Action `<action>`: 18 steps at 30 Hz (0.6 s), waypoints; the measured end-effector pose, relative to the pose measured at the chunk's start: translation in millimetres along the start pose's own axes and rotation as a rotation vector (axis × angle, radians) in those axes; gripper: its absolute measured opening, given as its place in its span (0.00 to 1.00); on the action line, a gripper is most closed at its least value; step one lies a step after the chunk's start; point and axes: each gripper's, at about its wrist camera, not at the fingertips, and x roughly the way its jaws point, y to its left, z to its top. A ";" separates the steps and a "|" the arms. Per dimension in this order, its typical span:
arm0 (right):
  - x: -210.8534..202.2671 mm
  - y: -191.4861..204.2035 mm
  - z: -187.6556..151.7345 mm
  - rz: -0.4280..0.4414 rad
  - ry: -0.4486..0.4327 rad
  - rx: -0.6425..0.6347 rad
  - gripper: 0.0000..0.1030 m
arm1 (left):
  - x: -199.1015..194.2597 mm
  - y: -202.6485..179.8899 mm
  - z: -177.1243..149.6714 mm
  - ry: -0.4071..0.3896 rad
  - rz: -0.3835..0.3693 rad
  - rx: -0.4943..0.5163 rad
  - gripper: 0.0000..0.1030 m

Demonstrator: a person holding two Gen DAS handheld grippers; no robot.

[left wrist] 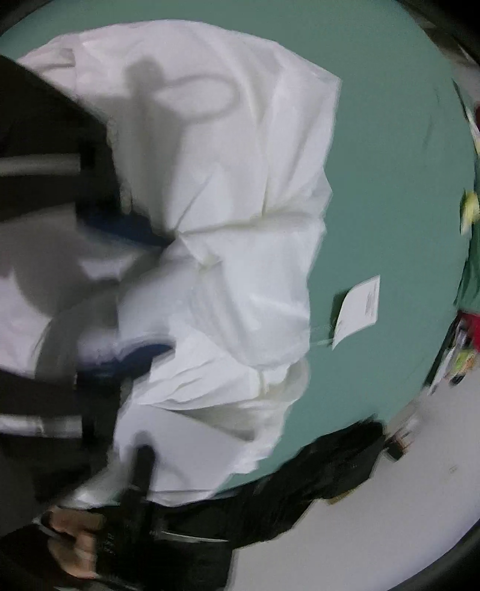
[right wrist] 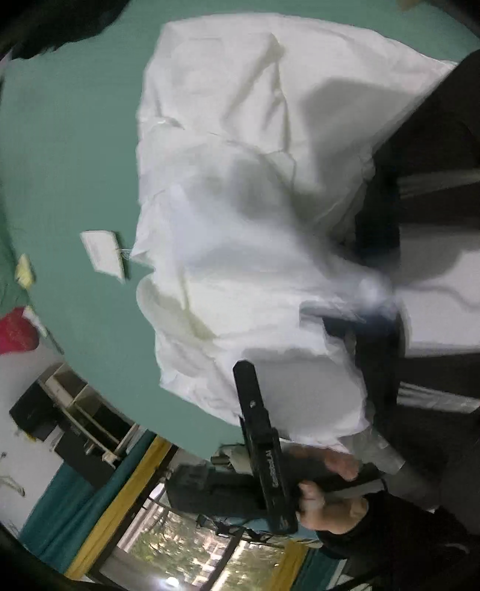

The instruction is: Fold large clothes

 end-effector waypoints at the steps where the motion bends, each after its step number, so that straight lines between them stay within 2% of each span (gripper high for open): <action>1: -5.2 0.4 3.6 0.018 -0.029 0.015 0.05 | -1.5 -2.1 1.1 0.004 0.002 0.004 0.13; 3: -26.9 6.1 13.9 0.071 -0.133 0.046 0.05 | -11.0 -4.9 6.0 -0.015 0.004 -0.012 0.07; 5: -48.0 9.7 25.0 0.125 -0.261 0.066 0.04 | -28.9 -6.2 11.3 -0.062 0.009 -0.028 0.06; 8: -76.3 8.1 29.7 0.161 -0.471 0.104 0.04 | -68.1 -6.6 27.7 -0.164 -0.001 -0.045 0.06; 10: -80.3 1.6 24.8 0.161 -0.573 0.121 0.04 | -91.1 -6.0 37.4 -0.250 -0.008 -0.051 0.06; 12: -69.5 -10.9 13.8 0.159 -0.626 0.171 0.05 | -103.2 -7.4 40.8 -0.322 0.027 -0.022 0.06; 15: -44.4 -22.8 -10.9 0.055 -0.645 0.190 0.07 | -88.0 -4.2 26.7 -0.340 0.073 0.020 0.06; 17: -19.8 -37.7 -30.6 -0.043 -0.578 0.235 0.07 | -69.0 -2.6 12.7 -0.319 0.120 0.047 0.13; 18: -9.6 -43.5 -38.3 -0.074 -0.546 0.259 0.07 | -51.9 3.4 0.1 -0.276 0.156 0.046 0.21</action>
